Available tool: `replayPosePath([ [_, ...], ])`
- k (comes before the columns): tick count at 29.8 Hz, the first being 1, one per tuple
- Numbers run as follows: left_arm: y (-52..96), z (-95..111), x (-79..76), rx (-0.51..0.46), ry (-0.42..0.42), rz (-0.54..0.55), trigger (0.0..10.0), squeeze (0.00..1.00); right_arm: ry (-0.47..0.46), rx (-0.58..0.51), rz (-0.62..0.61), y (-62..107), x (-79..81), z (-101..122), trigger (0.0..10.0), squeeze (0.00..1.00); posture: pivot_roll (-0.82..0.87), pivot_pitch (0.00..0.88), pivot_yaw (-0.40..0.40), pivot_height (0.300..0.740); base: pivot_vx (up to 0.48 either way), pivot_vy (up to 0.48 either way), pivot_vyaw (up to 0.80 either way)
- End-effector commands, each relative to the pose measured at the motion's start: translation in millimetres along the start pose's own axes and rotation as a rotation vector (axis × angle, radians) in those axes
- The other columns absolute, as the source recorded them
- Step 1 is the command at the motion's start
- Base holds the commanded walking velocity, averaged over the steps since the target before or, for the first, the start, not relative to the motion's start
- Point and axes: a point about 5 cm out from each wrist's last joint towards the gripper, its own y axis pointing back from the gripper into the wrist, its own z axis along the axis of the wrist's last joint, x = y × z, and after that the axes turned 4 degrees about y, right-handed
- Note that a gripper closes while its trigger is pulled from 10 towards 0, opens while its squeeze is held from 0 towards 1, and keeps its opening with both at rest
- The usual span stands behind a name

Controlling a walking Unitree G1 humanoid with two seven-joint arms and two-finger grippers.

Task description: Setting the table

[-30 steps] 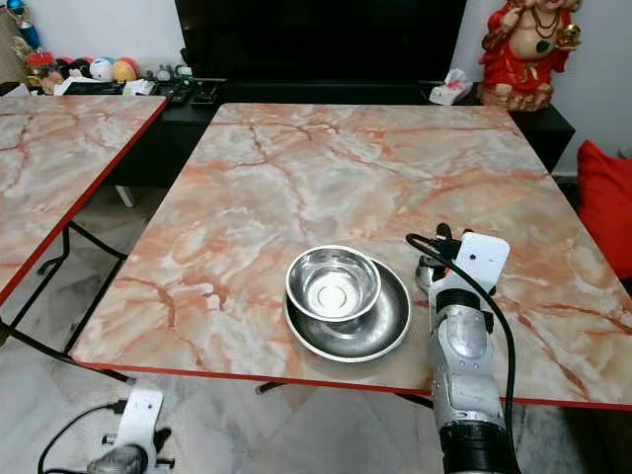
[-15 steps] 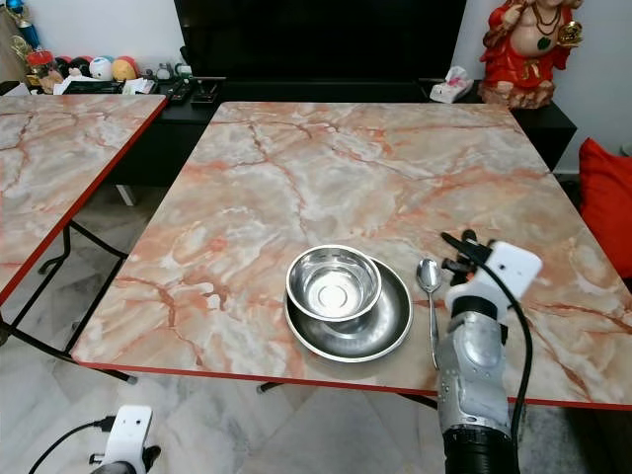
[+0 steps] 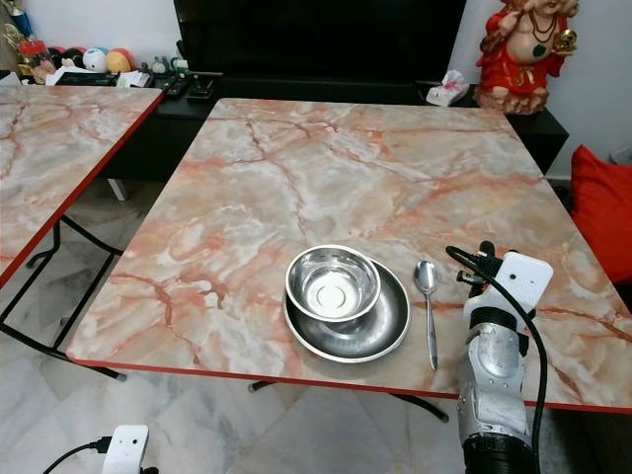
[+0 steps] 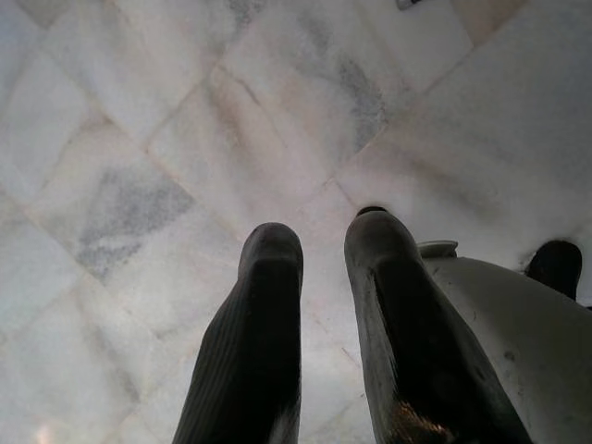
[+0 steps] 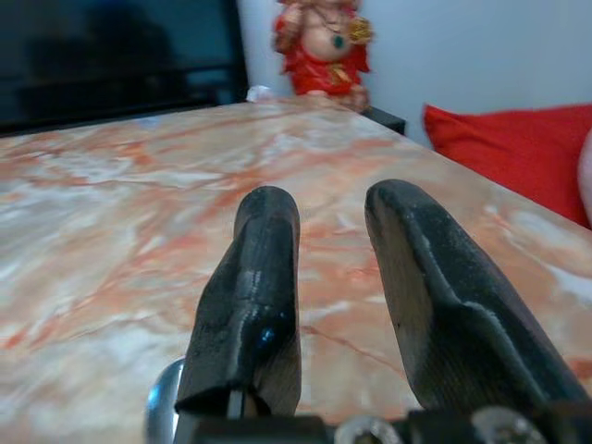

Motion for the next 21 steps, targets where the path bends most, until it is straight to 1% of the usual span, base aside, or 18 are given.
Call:
replayPosePath([
  [1,0.9,-5,4.5,0.022,-0.001,0.009,10.0,0.0,-0.005,-0.027,0.033,4.8,6.1,2,10.0,0.0,0.02,0.0,-0.026,0.74,0.0,0.0,0.0],
  [3,1.0,-5,6.0,0.024,-0.008,0.01,10.0,0.0,-0.02,-0.03,0.031,8.7,7.8,1,10.0,0.0,0.02,0.0,-0.019,0.74,0.0,0.0,0.0],
  [8,0.3,-1,6.8,0.014,-0.02,0.007,10.0,0.0,-0.022,-0.032,0.043,19.8,13.6,-5,10.0,0.0,0.02,0.0,0.001,0.74,0.0,0.0,0.0],
  [10,0.3,0,6.9,0.013,-0.021,0.007,10.0,0.0,-0.033,-0.033,0.043,20.7,14.4,-5,10.0,0.0,0.02,0.0,0.002,0.74,0.0,0.0,0.0],
  [18,-0.2,3,6.9,0.001,-0.028,0.004,10.0,0.0,-0.017,-0.047,0.053,22.2,20.3,-2,10.0,0.0,0.02,0.0,0.002,0.74,0.0,0.0,0.0],
  [21,-0.2,3,6.9,0.002,-0.029,0.003,10.0,0.0,-0.021,-0.051,0.048,22.3,20.4,-1,10.0,0.0,0.02,0.0,0.0,0.74,0.0,0.251,0.0],
])
